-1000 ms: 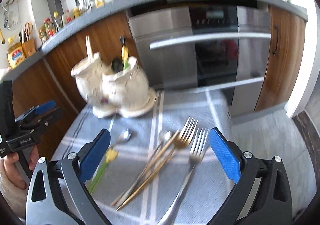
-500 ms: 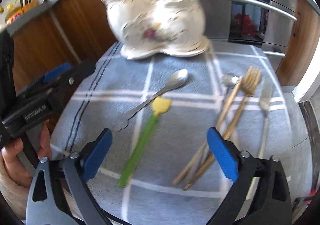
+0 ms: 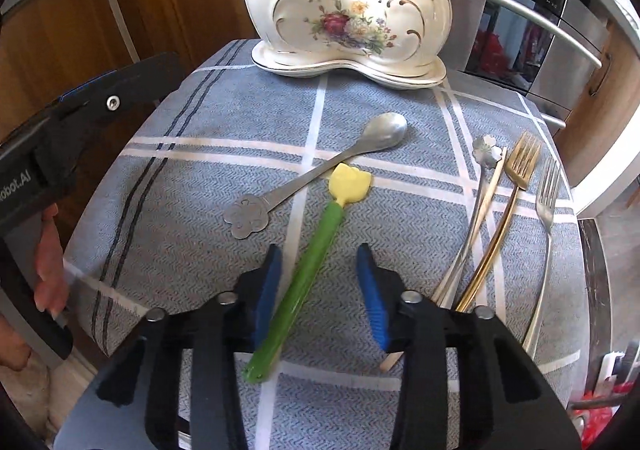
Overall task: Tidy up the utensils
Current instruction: 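Lower the right gripper onto the green-handled tulip utensil and close on it, then grasp the flower-handled silver spoon with the left gripper while the right holds the green utensil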
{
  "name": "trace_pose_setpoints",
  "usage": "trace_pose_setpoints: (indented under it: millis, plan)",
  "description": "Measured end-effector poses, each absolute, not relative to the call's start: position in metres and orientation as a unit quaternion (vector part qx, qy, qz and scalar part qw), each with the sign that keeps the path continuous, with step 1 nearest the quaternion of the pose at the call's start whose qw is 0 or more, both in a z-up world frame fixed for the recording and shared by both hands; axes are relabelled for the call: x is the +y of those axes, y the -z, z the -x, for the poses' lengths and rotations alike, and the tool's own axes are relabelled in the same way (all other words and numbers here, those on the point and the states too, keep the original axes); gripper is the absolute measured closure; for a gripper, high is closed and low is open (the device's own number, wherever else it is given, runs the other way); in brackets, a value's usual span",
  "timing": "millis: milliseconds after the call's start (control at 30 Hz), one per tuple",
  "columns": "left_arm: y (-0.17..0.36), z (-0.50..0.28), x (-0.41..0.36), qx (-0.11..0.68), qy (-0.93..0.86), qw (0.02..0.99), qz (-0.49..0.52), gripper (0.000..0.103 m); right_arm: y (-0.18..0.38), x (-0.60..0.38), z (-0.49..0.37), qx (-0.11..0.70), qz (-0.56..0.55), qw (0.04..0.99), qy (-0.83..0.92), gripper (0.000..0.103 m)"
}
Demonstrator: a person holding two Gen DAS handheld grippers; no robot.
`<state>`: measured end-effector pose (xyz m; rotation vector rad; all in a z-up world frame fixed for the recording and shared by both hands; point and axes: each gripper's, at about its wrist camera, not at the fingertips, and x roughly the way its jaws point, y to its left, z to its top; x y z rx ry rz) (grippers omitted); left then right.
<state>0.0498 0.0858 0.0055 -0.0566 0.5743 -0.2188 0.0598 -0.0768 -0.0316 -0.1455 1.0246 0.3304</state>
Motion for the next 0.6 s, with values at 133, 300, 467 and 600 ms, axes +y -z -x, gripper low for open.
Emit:
trace_pose_setpoints:
  millis: [133,300,467,600]
  plan:
    - [-0.005,-0.049,0.087,0.283,0.108,0.953,0.029,0.009,0.031,-0.083,-0.063,0.496,0.065,0.851,-0.163,0.082]
    - [-0.004,-0.052,0.086,0.286,0.107,0.952,0.032,0.009,0.030,-0.083,-0.064,0.493,0.071,0.851,-0.163,0.083]
    - [-0.003,-0.052,0.080,0.289,0.106,0.951,0.022,0.009,0.031,-0.082,-0.061,0.483,0.070,0.855,-0.175,0.091]
    - [-0.001,-0.052,0.080,0.292,0.107,0.950,0.022,0.009,0.030,-0.093,-0.062,0.479,0.042,0.858,-0.180,0.093]
